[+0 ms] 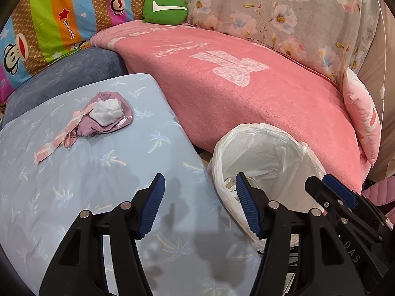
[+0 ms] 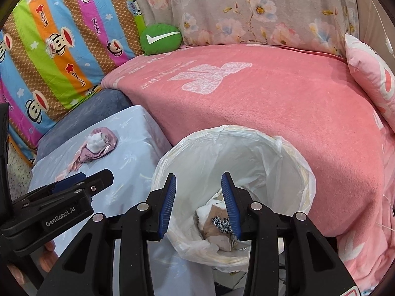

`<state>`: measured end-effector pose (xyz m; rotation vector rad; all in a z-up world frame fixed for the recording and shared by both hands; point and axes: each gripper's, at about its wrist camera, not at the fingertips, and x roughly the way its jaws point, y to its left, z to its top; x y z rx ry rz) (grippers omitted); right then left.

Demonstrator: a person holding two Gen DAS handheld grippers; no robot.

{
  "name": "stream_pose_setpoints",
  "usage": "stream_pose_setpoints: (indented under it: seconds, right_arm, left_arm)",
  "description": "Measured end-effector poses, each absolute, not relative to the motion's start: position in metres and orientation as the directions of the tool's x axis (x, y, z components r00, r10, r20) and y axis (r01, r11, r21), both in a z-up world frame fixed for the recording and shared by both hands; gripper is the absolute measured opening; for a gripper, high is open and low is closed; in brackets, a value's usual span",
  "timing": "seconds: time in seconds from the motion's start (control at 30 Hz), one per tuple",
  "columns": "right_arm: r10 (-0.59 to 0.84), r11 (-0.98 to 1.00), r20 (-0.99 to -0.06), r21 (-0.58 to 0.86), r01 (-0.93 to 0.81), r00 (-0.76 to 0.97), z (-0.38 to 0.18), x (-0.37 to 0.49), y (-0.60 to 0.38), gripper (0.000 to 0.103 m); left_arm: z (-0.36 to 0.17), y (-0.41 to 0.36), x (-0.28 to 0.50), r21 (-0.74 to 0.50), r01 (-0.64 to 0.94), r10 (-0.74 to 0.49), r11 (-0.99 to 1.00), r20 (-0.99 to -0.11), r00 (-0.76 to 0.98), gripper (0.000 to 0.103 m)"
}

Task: Collect trash
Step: 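Move both grippers back over the pink strip and purple cap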

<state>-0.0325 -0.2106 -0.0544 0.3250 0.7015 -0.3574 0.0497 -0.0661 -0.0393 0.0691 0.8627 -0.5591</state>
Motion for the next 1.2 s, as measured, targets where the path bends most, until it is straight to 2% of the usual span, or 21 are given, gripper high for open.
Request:
stream_pose_setpoints:
  seconds: [0.2, 1.13, 1.2]
  right_arm:
    - [-0.189, 0.901, -0.681, 0.167, 0.401, 0.708, -0.057, -0.031, -0.197, 0.038]
    - [-0.097, 0.948, -0.717, 0.145, 0.283, 0.69, -0.068, 0.005, -0.127, 0.039]
    - [-0.089, 0.949, -0.718, 0.149, 0.277, 0.69, -0.068, 0.009, -0.124, 0.039]
  left_arm:
    - [-0.042, -0.051, 0.051, -0.171, 0.47, -0.429, 0.866, -0.738, 0.522, 0.06]
    - [-0.062, 0.036, 0.074, -0.194, 0.336, -0.36, 0.922, -0.753, 0.552, 0.062]
    - [-0.063, 0.044, 0.077, -0.181, 0.33, -0.346, 0.926, -0.754, 0.558, 0.067]
